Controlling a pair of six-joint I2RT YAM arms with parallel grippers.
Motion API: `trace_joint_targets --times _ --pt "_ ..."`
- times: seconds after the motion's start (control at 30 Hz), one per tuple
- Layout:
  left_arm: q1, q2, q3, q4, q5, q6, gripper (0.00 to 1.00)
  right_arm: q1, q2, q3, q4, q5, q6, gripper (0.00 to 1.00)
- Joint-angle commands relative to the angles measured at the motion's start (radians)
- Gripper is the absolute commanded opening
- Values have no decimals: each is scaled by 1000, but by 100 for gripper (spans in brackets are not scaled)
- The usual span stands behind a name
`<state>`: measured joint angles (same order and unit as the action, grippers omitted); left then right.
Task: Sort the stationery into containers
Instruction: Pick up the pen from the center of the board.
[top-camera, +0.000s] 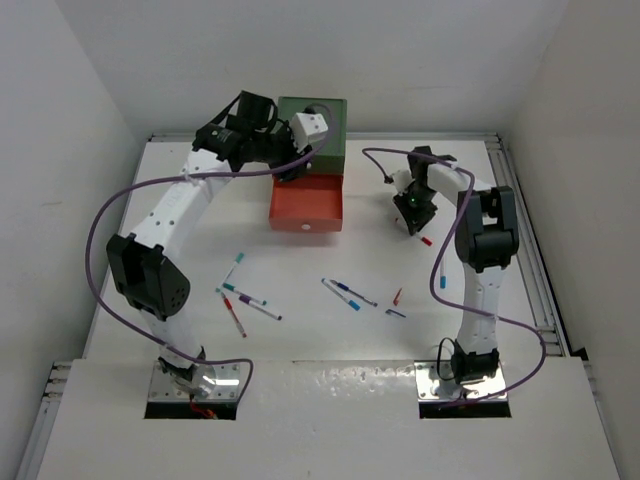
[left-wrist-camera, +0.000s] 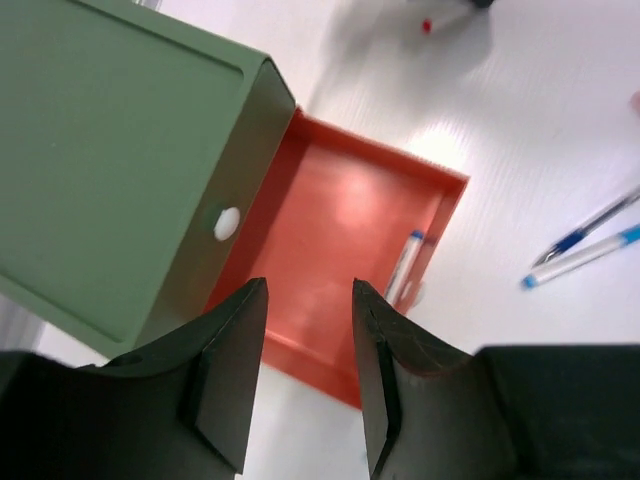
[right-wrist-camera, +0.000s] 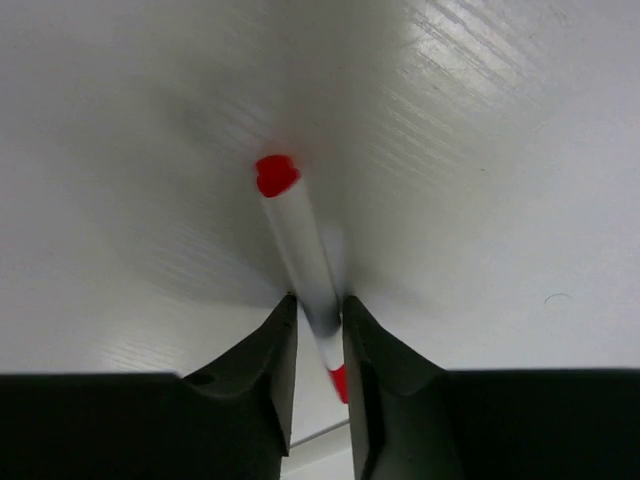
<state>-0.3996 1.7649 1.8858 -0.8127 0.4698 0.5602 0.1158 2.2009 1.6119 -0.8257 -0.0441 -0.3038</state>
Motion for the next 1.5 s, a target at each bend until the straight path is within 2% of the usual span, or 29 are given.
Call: trace_joint_targets --times 0.0,0.07,0.1,0.13,0.17,0.3,0.33,0.4,0.43,0.53,0.63,0.7,0.73,0.8,0.93,1.47 --pt "30 -97 -69 133 131 -216 47 7 16 5 -27 13 -12 23" --pt "33 -158 -141 208 174 -307 55 13 11 -13 -23 6 -11 13" --pt "33 -180 -228 295 203 -388 58 13 8 -33 -21 1 -6 9" --pt "30 -230 -272 337 219 -429 70 10 -7 -44 -13 -8 8 1" --pt "25 -251 -312 410 233 -497 71 8 -19 -55 -10 -20 18 0" --pt "-2 -335 -479 564 268 -678 72 -13 -163 -118 3 -153 125 0" --pt "-16 -352 -523 584 273 -703 72 -31 -243 -128 13 -245 150 0" --pt "-42 -358 -542 601 265 -741 71 -42 -325 -164 25 -324 230 0" --pt "-68 -360 -560 619 267 -762 71 -48 -396 -171 28 -421 244 0" --pt "-93 -352 -603 687 262 -868 71 -54 -548 -237 78 -587 290 0" --pt "-73 -329 -613 753 260 -989 70 -44 -715 -401 215 -767 403 0" --pt "-62 -293 -597 794 291 -1068 69 -21 -786 -463 319 -813 452 0" --pt "-59 -274 -584 872 309 -1138 69 -10 -822 -513 356 -829 478 0" --pt "-70 -231 -512 918 331 -1200 68 31 -898 -546 454 -865 557 0" --pt "-103 -180 -424 968 365 -1229 68 91 -934 -532 531 -899 687 0" --pt "-139 -189 -495 1009 385 -1263 68 139 -942 -498 671 -909 830 0"
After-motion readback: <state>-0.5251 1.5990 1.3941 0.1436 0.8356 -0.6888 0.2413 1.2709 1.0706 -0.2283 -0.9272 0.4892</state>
